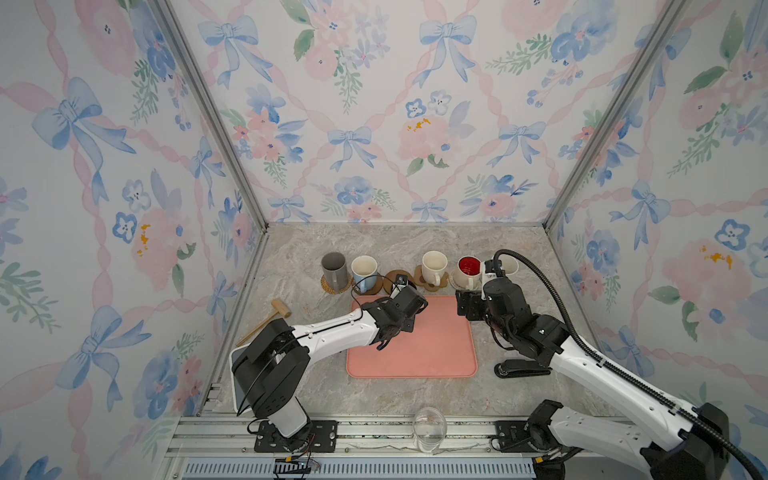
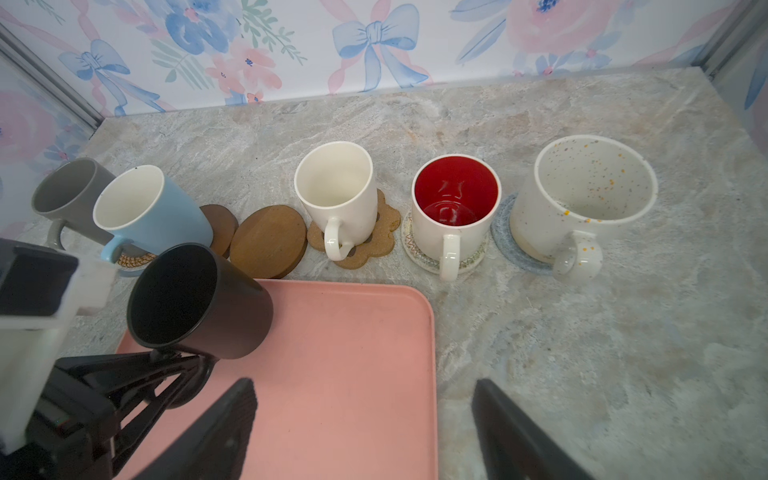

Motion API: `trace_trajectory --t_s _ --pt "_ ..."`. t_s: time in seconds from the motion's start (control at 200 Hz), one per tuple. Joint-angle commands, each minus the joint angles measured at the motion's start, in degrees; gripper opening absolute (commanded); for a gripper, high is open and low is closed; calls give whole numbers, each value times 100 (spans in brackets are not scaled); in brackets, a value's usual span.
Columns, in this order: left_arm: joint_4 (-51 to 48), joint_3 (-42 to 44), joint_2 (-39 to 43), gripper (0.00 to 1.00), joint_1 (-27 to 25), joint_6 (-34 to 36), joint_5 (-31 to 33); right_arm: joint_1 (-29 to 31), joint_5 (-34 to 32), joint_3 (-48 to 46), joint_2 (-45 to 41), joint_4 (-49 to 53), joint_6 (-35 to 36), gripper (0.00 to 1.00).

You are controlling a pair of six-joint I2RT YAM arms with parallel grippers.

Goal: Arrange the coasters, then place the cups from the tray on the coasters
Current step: 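Carry the black mug with left gripper over the empty wooden coaster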

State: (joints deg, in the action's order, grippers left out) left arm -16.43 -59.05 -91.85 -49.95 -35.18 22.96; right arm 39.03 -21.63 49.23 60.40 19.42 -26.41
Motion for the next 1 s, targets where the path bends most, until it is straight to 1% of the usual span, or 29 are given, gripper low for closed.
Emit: trace_trajectory --t_s 0.0,0.1,0.47,0.735,0.865,0.995 --pt "249 -96 301 0 -43 37 430 -53 10 14 68 -37 -14 84" --pt "256 -190 261 0 -23 102 540 -52 31 14 77 -43 -18 84" --pt "282 -777 -211 0 216 406 613 -58 26 8 19 -17 8 84" --pt "297 -1095 -545 0 541 518 578 -66 1 1 -2 18 22 84" --pt "502 -1152 -658 0 672 640 576 -79 -8 16 -2 44 35 85" --pt "673 -1218 -812 0 826 710 397 -97 -26 4 -46 88 40 84"
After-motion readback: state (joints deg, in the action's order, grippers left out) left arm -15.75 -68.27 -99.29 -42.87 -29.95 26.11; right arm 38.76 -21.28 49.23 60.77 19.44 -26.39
